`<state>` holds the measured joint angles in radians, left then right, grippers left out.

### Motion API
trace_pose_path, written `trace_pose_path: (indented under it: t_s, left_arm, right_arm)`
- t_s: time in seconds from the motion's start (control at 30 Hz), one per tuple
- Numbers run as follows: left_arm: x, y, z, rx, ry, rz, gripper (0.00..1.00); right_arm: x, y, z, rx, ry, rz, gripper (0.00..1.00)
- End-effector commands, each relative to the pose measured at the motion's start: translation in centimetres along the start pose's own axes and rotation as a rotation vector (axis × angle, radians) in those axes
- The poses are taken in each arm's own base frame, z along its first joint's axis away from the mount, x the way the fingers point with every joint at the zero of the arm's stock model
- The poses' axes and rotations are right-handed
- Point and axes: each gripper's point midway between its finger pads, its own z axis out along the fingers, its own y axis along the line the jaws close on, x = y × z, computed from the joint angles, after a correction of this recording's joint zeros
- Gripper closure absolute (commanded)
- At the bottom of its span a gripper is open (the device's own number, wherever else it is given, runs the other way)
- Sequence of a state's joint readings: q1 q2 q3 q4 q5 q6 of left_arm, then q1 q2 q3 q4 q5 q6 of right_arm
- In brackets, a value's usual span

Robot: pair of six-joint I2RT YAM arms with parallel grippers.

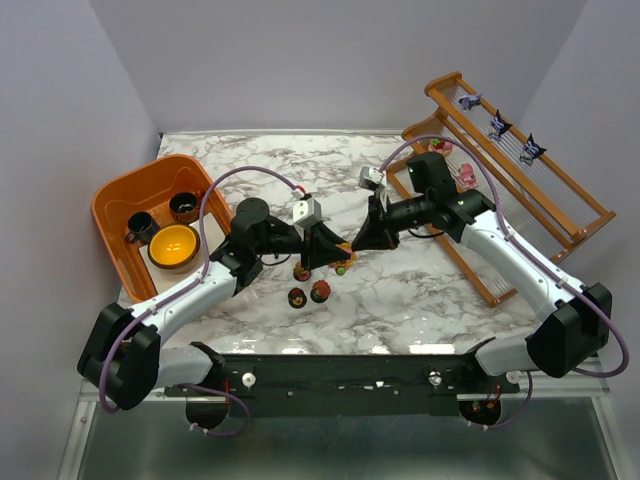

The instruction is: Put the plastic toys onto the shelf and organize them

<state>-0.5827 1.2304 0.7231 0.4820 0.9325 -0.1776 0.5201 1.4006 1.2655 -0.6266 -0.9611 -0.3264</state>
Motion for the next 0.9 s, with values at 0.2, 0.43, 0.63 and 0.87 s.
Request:
trace_pose_path:
  t_s: [0.2, 0.43, 0.63, 0.87]
  left_arm:
    - [-3.5, 0.9, 0.4, -0.046, -0.108, 0.117, 1.0]
    - [-2.1, 2.7, 0.2, -0.137, -0.08, 0.121, 1.0]
    - [-0.7, 3.4, -0.2, -0.18, -0.052, 0.117, 0.91]
    - [-0.3, 3.7, -0.4, -0.202, -0.047, 0.119, 0.62]
  right_arm:
    - [0.7, 2.1, 0.5, -0.127, 0.018, 0.075, 0.99]
    - [0.2, 2.2, 0.0, -0.101, 0.011, 0.041, 0.99]
    - [-1.1, 0.6, -1.0, 0.05, -0.021, -0.028, 0.99]
    - [-1.9, 0.1, -1.5, 0.105, -0.038, -0.046, 0.99]
